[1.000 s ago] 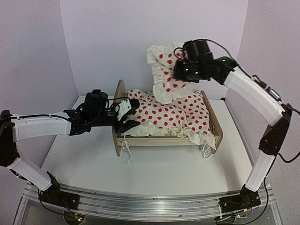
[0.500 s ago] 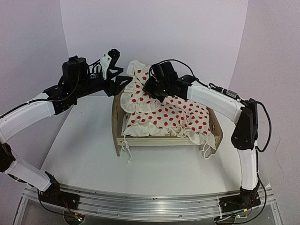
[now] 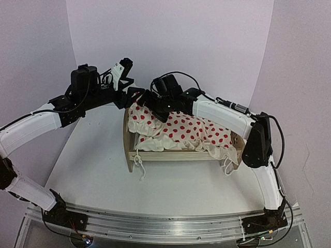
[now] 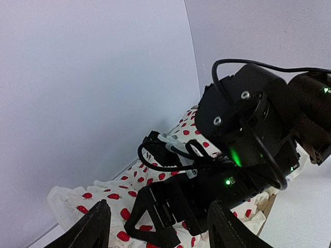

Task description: Set up the pet bed

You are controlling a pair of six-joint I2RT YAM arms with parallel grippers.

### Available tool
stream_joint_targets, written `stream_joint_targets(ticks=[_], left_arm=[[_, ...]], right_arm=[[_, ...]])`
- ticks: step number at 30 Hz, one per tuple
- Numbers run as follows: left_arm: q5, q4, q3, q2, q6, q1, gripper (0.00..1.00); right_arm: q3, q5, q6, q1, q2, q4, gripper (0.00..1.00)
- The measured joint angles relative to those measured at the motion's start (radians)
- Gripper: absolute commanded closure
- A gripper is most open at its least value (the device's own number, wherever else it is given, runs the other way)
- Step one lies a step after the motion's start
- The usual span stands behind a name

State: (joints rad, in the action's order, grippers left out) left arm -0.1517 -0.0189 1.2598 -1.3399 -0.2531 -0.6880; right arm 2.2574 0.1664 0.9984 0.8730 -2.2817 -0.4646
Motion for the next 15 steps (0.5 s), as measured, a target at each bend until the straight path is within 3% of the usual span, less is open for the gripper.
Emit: stream_joint_targets(ticks=[5,11,15], left_arm=[[0.024,0.0,0.0,0.0,-0.005,0.004,0.36],[0.04,0.0,-0.007,-0.011,-0.051,0.008,0.64],[0.03,-0.046,0.02,-0.096,-0.134,0.001,0.69]], right_arm=[[0.029,0.049,-0.173,-0.006,0.013,-0.006,0.07],[0.029,0.128,-0.398,-0.006,0.073,-0.035,0.07],[0.013,0.162,-0.487,-0.006,0.131,-0.041,0.04]])
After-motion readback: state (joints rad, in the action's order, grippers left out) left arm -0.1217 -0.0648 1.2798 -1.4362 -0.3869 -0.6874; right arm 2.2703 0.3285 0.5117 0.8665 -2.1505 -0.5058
